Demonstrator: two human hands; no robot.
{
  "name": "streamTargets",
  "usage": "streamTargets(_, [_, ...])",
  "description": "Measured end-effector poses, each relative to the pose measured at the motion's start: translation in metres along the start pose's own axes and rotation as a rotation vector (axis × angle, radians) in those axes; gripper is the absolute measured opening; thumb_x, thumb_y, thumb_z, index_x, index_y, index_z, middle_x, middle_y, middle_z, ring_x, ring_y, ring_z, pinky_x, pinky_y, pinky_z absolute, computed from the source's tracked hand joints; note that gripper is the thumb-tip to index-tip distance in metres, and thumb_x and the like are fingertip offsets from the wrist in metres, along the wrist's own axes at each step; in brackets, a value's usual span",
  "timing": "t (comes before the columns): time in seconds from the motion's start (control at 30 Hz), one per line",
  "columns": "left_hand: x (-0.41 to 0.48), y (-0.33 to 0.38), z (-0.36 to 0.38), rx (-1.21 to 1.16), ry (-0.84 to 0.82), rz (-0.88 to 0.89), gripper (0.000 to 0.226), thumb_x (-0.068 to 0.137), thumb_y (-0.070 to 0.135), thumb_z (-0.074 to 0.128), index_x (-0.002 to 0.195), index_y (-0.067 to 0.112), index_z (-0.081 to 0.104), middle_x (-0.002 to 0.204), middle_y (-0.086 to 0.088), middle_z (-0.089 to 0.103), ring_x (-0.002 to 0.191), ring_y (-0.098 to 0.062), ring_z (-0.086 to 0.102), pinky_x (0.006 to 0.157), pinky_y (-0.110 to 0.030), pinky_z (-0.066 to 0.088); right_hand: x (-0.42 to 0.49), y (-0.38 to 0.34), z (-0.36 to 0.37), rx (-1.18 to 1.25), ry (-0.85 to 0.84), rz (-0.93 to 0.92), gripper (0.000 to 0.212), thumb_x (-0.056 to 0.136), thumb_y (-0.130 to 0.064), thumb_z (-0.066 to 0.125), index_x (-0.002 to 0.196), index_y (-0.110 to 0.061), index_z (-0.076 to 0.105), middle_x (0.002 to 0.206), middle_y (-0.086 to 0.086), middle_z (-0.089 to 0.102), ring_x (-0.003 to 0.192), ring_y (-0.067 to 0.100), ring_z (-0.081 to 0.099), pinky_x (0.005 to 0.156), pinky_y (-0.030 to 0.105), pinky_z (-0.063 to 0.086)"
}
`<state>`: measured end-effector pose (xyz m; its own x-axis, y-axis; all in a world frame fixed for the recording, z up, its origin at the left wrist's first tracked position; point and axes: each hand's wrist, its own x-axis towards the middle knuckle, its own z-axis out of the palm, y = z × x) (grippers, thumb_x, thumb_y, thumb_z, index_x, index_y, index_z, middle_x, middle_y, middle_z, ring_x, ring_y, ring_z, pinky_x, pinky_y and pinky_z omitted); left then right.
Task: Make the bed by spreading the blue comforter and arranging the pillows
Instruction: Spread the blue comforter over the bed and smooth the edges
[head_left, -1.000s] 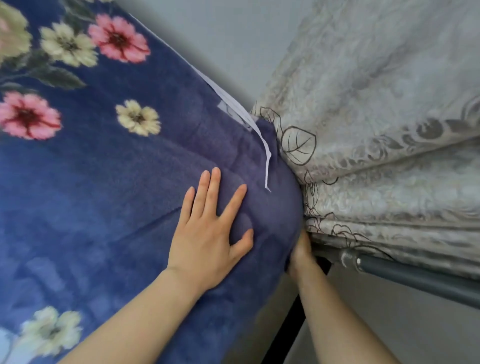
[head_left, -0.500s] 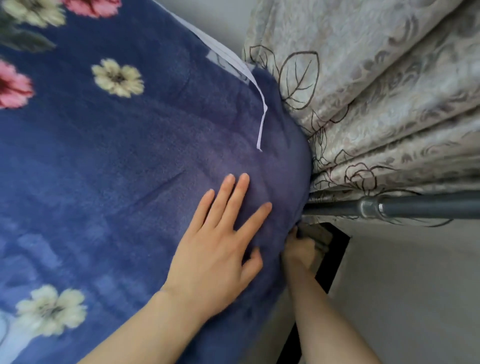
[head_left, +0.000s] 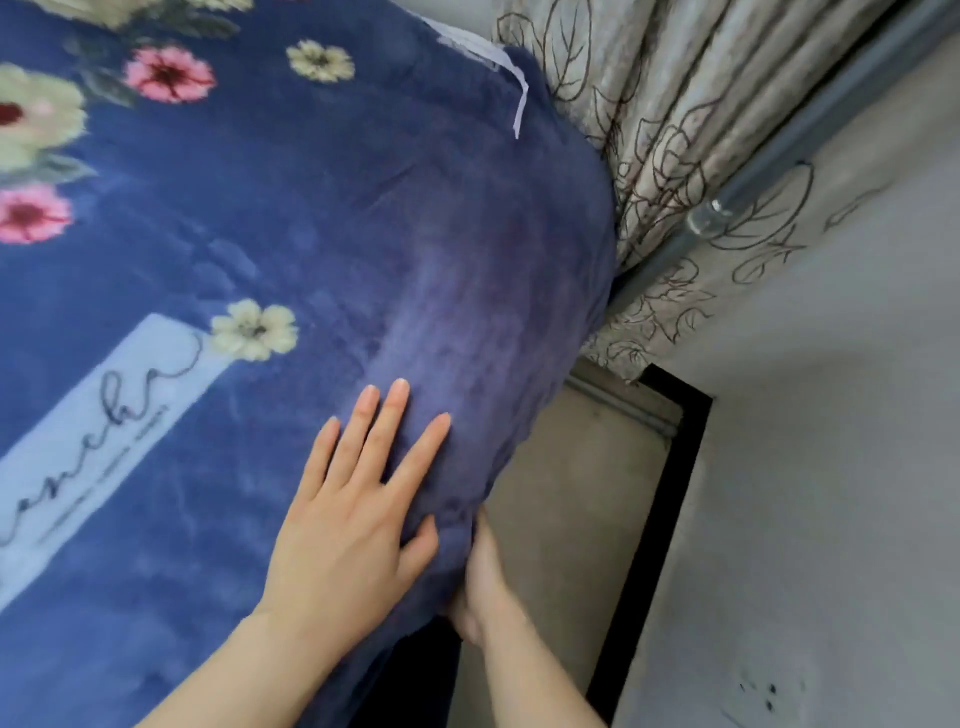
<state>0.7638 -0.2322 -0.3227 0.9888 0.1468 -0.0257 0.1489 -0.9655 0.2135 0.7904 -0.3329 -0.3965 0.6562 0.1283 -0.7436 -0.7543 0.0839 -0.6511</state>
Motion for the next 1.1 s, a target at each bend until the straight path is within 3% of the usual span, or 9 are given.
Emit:
streamTargets(0.07, [-0.058, -0.008, -0.002, -0.001, -0.013, -0.071, 0.082, 0.068, 0.045, 0.051, 0.147, 0.026, 0.036, 0.159, -0.012, 0.022, 0.146, -0.03, 0.019, 0.117, -0.042, 0.01, -0.017, 0.034, -0.028, 0.092, -0.132, 0.27, 0.037, 0.101, -0.038, 0.038, 0.118, -0.022, 0.067, 0.109, -0.003, 0.074, 0.104, 0.017, 0.068, 0.088, 0.038, 0.054])
streamTargets(0.17, [-0.147, -0.02, -0.01, -0.001, -0.055, -0.161, 0.09, 0.063, 0.048, 0.051, 0.148, 0.029, 0.03, 0.158, -0.016, 0.023, 0.144, -0.035, 0.022, 0.119, -0.041, 0.009, -0.058, 0.085, -0.019, 0.083, -0.047, 0.426, 0.047, 0.095, -0.051, 0.043, 0.1, -0.015, 0.072, 0.103, 0.005, 0.074, 0.092, 0.02, 0.069, 0.075, 0.027, 0.055])
streamTargets(0.3, [-0.219, -0.034, -0.014, -0.028, -0.057, -0.295, 0.092, 0.06, 0.055, 0.051, 0.145, 0.032, 0.027, 0.155, -0.022, 0.025, 0.143, -0.038, 0.019, 0.119, -0.038, 0.006, -0.086, 0.123, -0.019, -0.057, 0.226, 0.201, 0.025, 0.086, -0.036, 0.07, 0.085, -0.012, 0.07, 0.083, 0.007, 0.075, 0.079, 0.02, 0.07, 0.075, 0.035, 0.056])
streamTargets(0.43, [-0.262, -0.046, -0.004, 0.025, -0.127, -0.192, 0.1, 0.058, 0.059, 0.052, 0.149, 0.033, 0.021, 0.157, -0.022, 0.018, 0.147, -0.038, 0.013, 0.119, -0.04, 0.004, -0.081, 0.135, -0.038, -0.494, 0.545, 0.013, 0.044, 0.093, -0.039, 0.058, 0.081, 0.003, 0.066, 0.085, 0.024, 0.069, 0.082, 0.034, 0.065, 0.074, 0.039, 0.047])
streamTargets(0.63, [-0.27, -0.053, 0.011, 0.17, -0.133, -0.083, 0.113, 0.056, 0.029, 0.082, 0.151, 0.017, 0.023, 0.155, -0.031, 0.013, 0.145, -0.045, 0.011, 0.118, -0.047, 0.005, -0.07, 0.17, 0.002, -0.545, 0.132, 0.159, 0.054, 0.098, -0.05, 0.041, 0.121, -0.003, 0.056, 0.124, 0.02, 0.062, 0.114, 0.037, 0.059, 0.089, 0.037, 0.045])
streamTargets(0.8, [-0.333, -0.05, 0.015, 0.141, -0.017, 0.115, 0.065, 0.073, 0.013, 0.037, 0.136, 0.011, 0.051, 0.155, -0.024, 0.024, 0.145, -0.036, 0.02, 0.116, -0.047, 0.015, -0.168, 0.278, -0.004, -0.32, 0.014, 0.419, 0.051, 0.087, -0.066, 0.044, 0.11, -0.025, 0.062, 0.111, 0.003, 0.066, 0.111, 0.028, 0.061, 0.095, 0.044, 0.049])
streamTargets(0.97, [-0.523, -0.091, 0.045, 0.288, -0.24, 0.324, 0.05, 0.075, 0.014, 0.033, 0.099, 0.003, 0.076, 0.129, -0.015, 0.062, 0.144, -0.034, 0.017, 0.121, -0.041, -0.005, -0.284, 0.352, 0.01, -0.293, -0.044, 0.532, 0.04, 0.092, -0.053, 0.049, 0.103, -0.021, 0.071, 0.099, 0.0, 0.075, 0.095, 0.018, 0.067, 0.076, 0.03, 0.052])
streamTargets(1.03, [-0.608, -0.119, 0.06, 0.258, -0.301, 0.289, 0.05, 0.086, 0.006, 0.026, 0.103, -0.001, 0.073, 0.125, -0.017, 0.064, 0.148, -0.034, -0.005, 0.121, -0.04, -0.005, -0.314, 0.366, 0.012, -0.391, -0.023, 0.504, 0.035, 0.088, -0.051, 0.054, 0.098, -0.022, 0.071, 0.09, -0.004, 0.075, 0.086, 0.016, 0.066, 0.074, 0.034, 0.05])
streamTargets(1.1, [-0.695, -0.147, 0.069, 0.15, -0.428, 0.242, 0.056, 0.099, 0.013, 0.004, 0.146, -0.002, 0.03, 0.149, -0.017, 0.041, 0.148, -0.029, -0.011, 0.121, -0.039, -0.004, -0.343, 0.371, 0.021, -0.47, -0.009, 0.441, 0.024, 0.085, -0.041, 0.059, 0.089, -0.019, 0.065, 0.069, -0.007, 0.065, 0.06, 0.01, 0.055, 0.054, 0.026, 0.042])
